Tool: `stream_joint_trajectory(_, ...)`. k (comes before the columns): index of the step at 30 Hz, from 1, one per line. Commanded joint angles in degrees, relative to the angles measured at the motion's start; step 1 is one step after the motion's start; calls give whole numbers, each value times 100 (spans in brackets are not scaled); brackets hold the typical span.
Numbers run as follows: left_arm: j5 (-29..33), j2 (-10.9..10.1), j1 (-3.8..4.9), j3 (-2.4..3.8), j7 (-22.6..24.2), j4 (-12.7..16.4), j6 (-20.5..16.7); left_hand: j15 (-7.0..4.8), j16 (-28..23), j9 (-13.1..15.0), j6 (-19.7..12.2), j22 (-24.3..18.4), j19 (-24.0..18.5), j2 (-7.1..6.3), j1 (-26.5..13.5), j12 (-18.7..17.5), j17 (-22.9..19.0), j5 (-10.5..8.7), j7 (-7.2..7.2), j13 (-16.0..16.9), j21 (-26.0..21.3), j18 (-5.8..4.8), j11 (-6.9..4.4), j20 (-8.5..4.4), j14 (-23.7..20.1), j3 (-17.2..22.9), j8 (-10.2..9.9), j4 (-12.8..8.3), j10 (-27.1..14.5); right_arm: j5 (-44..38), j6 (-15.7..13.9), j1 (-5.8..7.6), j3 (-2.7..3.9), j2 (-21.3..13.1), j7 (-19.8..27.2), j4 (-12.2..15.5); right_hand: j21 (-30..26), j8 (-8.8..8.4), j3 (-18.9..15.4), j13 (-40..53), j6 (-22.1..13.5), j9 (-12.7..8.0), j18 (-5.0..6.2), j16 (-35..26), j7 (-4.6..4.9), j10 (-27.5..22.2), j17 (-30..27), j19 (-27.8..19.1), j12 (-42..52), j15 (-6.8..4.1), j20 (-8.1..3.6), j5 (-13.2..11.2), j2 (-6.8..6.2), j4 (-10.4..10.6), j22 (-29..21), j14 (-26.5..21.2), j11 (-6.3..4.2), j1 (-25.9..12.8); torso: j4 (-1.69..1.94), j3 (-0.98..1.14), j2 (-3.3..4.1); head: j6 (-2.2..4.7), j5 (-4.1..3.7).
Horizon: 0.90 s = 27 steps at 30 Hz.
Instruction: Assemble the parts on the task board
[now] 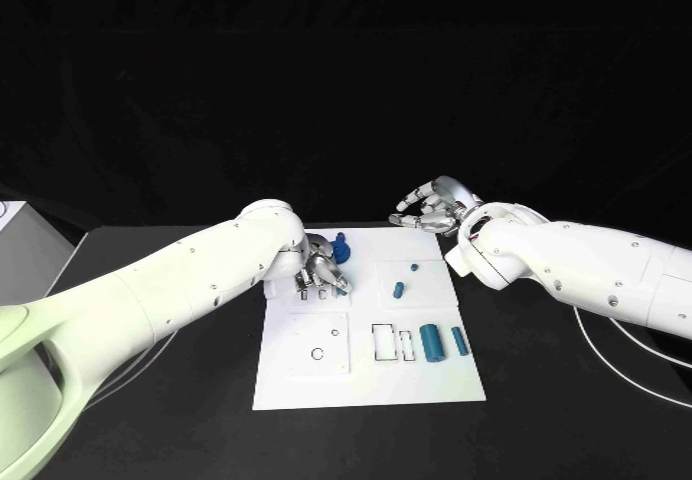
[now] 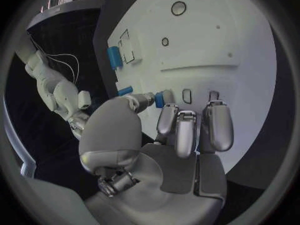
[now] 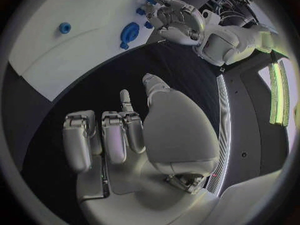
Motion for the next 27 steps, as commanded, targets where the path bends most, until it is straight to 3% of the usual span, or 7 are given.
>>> stream_joint_trajectory(1,12,-13,-38,-27,-29,6,-68,-48,-4,186,-16,10,-8,93,187,-32,1459,538,-51,-10,-28,-29,-19,-43,586,239,47,-240,-31,-90,139,1,1,14,-34,-11,-11,34,-37,1339,-46,9,-91,-20,-13,397,1133,556,4,21,18,3,-4,-3,1395,519,27,-61,-7,-10,14,-6,12)
stream_joint_trajectory(5,22,-19,-38,-24,-20,45,-91,-54,4,335,-27,33,5,136,161,-34,1476,932,-54,1,-20,-33,-25,-48,593,376,97,-425,2,-127,183,0,1,22,-53,-20,-11,34,-37,1339,-46,9,-91,-20,-13,397,1133,556,4,21,18,3,-4,-3,1395,519,27,-61,-3,-9,15,-19,10)
stream_joint_trajectory(10,66,-34,-38,-21,-10,69,-151,-68,21,421,5,60,22,148,136,-34,1508,1102,-68,9,-8,-40,-40,-41,606,445,133,-532,35,-161,244,-1,1,28,-75,-25,-11,34,-37,1339,-46,9,-91,-20,-13,397,1133,556,4,21,18,3,-4,-3,1395,519,27,-61,12,-6,10,-34,-3)
stream_joint_trajectory(14,79,-71,-36,-19,-9,102,-170,-92,21,507,87,115,62,170,94,-45,1508,1368,-88,15,16,-49,-65,-45,606,543,155,-654,100,-182,270,-2,0,23,-85,-29,-9,35,-37,1338,-48,12,-92,-21,-12,396,1131,557,2,21,19,12,-1,-5,1397,518,27,-64,19,-6,6,-35,-8)
stream_joint_trajectory(22,109,-216,-31,-14,-23,257,-104,-111,21,568,161,109,65,166,39,-53,1508,1524,-110,25,13,-47,-87,-56,606,605,168,-732,146,-209,296,-5,-2,2,-94,-47,-9,35,-37,1338,-48,12,-92,-21,-12,396,1131,557,2,21,19,12,-1,-5,1397,518,27,-64,31,-2,2,-19,5)
stream_joint_trajectory(27,95,-407,-28,-7,-38,460,18,-127,21,614,225,106,68,155,-12,-75,1508,1659,-128,9,10,-46,-106,-71,606,672,174,-798,165,-220,288,-6,-3,-10,-85,-81,-9,35,-37,1338,-48,12,-92,-21,-12,396,1131,557,2,21,19,12,-1,-5,1397,518,27,-64,42,15,-13,-28,24)
